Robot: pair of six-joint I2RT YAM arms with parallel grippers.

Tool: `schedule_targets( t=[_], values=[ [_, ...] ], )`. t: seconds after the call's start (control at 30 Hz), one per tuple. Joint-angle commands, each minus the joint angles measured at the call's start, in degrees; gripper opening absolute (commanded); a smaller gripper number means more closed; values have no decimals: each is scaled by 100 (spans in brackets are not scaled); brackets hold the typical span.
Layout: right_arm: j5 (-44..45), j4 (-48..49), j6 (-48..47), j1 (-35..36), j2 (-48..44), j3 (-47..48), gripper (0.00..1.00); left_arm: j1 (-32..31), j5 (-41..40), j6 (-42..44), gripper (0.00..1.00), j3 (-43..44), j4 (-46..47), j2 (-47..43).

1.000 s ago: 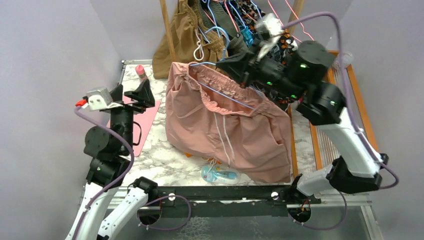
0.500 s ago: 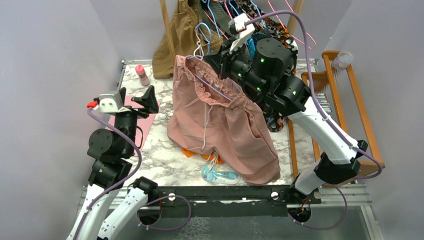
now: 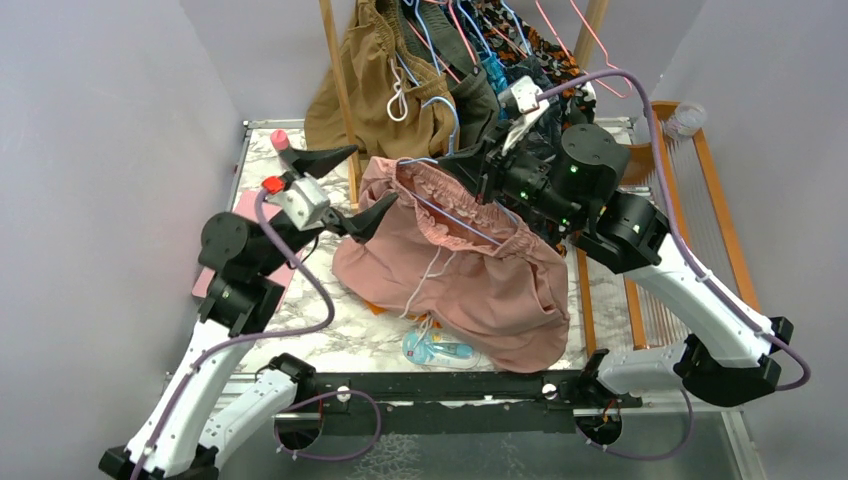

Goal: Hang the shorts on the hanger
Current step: Place the hanger on the clothesline.

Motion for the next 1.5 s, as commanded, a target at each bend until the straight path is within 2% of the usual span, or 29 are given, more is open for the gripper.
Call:
schedule_targets(
  t=[0.0,0.27,0.47,0.87,0.93,1.13,1.27,1.4,1.47],
  values=[
    [-177,307,399,12,-272,-118,1,-86,1073,166,94,340,445,654],
    [-255,240,875,12,-293,-54,1,-622,616,1252,85,830,521,1464],
    [-240,78,1038,11,-228,55,1,-1074,8,2234,79,1223,96,1710],
    [-292,15,1169,12,-134,65,1,-1440,-436,3135,57,1259,-501,1826],
    [-301,19,1181,12,-125,67,1,-1497,-528,3217,52,1271,-550,1836],
    [-369,2,1200,12,-86,91,1,-1600,-737,3367,27,1289,-604,1885],
    [-433,-68,1217,12,-52,148,1,-1646,-793,3348,2,1288,-596,1891],
    [-552,-145,1221,12,-88,151,1,-1678,-844,3334,0,1248,-558,1856],
    [-569,-236,1211,12,-96,203,11,-1691,-900,3334,0,1190,-486,1821]
  ],
)
